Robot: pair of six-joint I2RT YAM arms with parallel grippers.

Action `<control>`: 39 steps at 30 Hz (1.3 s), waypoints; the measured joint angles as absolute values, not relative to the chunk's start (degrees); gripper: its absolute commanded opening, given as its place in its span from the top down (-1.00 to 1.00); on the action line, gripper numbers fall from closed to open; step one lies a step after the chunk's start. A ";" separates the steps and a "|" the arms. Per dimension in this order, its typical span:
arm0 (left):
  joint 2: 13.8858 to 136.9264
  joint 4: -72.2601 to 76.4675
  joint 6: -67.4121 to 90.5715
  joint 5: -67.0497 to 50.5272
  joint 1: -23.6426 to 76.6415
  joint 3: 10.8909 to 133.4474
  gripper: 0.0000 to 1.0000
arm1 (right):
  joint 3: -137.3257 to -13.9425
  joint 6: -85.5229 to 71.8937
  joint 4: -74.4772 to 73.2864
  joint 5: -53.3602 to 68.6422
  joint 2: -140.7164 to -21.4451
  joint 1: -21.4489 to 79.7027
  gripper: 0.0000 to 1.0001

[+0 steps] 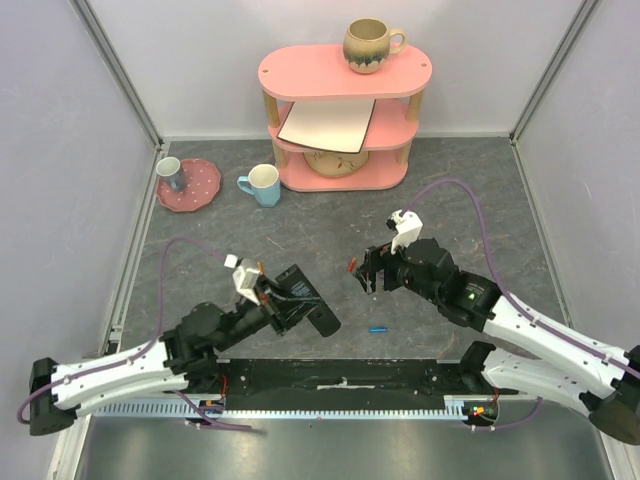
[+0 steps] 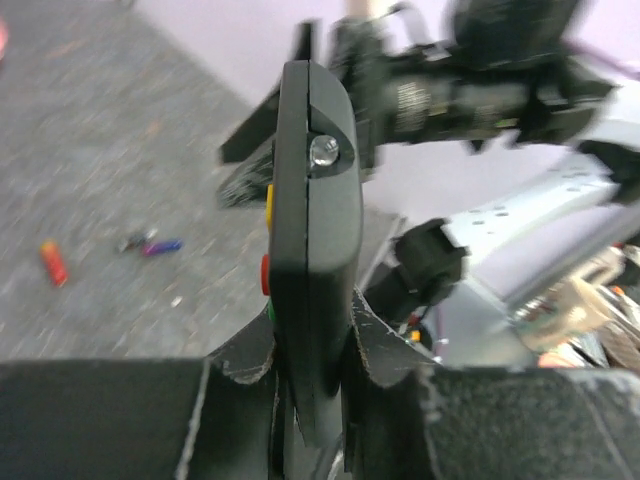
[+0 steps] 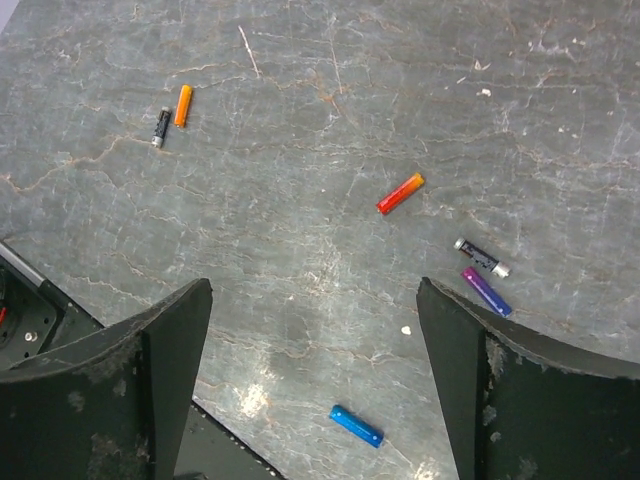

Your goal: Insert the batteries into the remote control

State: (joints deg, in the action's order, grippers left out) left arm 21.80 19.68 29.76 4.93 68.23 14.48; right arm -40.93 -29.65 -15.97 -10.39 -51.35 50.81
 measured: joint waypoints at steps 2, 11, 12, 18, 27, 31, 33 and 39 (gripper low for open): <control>27.40 19.84 32.36 10.48 68.23 14.50 0.96 | -40.86 -30.96 -15.88 -10.46 -52.14 50.78 -0.87; 44.27 9.82 51.62 37.15 68.16 15.11 0.96 | -40.34 -37.67 -12.80 -12.75 -54.19 50.72 -0.89; 44.12 11.64 51.96 38.09 68.16 14.06 0.96 | -40.16 -37.98 -12.08 -12.43 -54.57 50.65 -0.86; 47.99 22.79 50.96 43.59 68.16 8.97 0.96 | -39.40 -39.66 -7.51 -8.82 -60.71 50.65 -0.61; 71.22 55.20 40.53 48.10 68.16 5.54 0.96 | -36.62 -41.58 1.15 -2.85 -68.64 50.63 -0.36; 84.07 71.57 36.53 50.15 68.16 5.89 0.96 | -36.67 -41.71 5.19 -1.39 -71.81 50.63 -0.36; 88.09 75.81 35.44 50.59 68.03 7.09 0.96 | -36.80 -42.04 6.59 -0.97 -73.93 50.63 -0.37; 90.35 78.70 33.89 50.43 66.65 7.68 0.96 | -36.91 -43.94 9.91 -0.14 -78.30 50.63 -0.54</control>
State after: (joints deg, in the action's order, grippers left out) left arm 90.35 78.70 33.89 50.43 66.65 7.68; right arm -36.91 -43.94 9.91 -0.14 -78.30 50.63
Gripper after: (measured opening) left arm 0.223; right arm 0.725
